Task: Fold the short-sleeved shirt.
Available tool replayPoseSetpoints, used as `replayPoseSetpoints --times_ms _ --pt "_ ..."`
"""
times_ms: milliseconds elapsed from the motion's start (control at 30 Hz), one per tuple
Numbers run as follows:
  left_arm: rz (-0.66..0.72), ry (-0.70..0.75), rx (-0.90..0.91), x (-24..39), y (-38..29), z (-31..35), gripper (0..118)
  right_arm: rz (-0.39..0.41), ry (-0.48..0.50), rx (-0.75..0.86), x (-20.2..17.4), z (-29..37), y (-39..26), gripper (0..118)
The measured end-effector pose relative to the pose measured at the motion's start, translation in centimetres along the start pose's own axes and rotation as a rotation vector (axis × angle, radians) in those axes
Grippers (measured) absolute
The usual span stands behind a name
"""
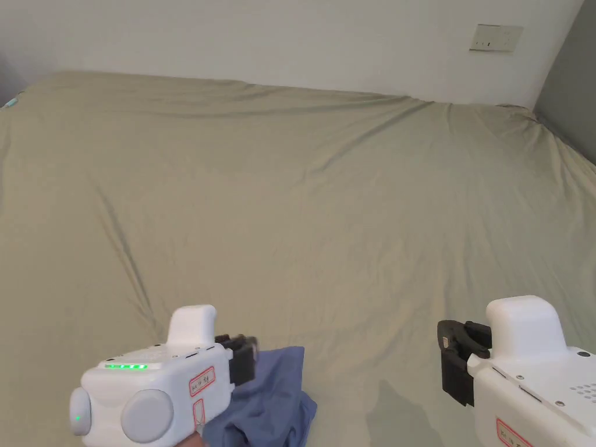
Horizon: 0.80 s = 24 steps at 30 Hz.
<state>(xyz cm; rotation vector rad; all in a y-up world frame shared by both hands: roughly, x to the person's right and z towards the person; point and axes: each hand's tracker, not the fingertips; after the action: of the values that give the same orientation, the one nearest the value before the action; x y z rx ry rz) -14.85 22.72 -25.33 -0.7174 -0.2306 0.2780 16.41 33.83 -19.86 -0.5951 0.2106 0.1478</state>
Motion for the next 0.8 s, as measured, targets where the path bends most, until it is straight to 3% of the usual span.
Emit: replayPoseSetpoints --times_ms 33,167,333,467,567,800 --pt "-0.042 0.045 0.019 -0.1 -0.4 0.0 0 0.0 0.002 0.0 -0.1 0.0 -0.1 2" --pt "-0.186 0.146 -0.056 1.0 -3.1 -3.0 0 -0.01 0.005 0.005 -0.4 0.1 -0.3 2" --pt "-0.291 0.156 -0.202 3.6 -9.1 -7.2 0 -0.007 -0.001 0.002 -0.3 0.4 -0.5 2" --pt "-0.496 0.288 -0.119 6.5 -11.5 -7.2 0 -0.007 -0.012 -0.005 0.0 0.6 -0.8 2" --pt "-0.47 0.238 -0.126 7.3 -11.5 -6.6 0 -0.009 -0.015 -0.01 0.3 0.4 -1.0 2" --pt "-0.608 0.07 -0.151 9.7 -14.0 -5.5 0 -0.012 0.0 -0.007 -0.3 -0.8 -0.6 2"
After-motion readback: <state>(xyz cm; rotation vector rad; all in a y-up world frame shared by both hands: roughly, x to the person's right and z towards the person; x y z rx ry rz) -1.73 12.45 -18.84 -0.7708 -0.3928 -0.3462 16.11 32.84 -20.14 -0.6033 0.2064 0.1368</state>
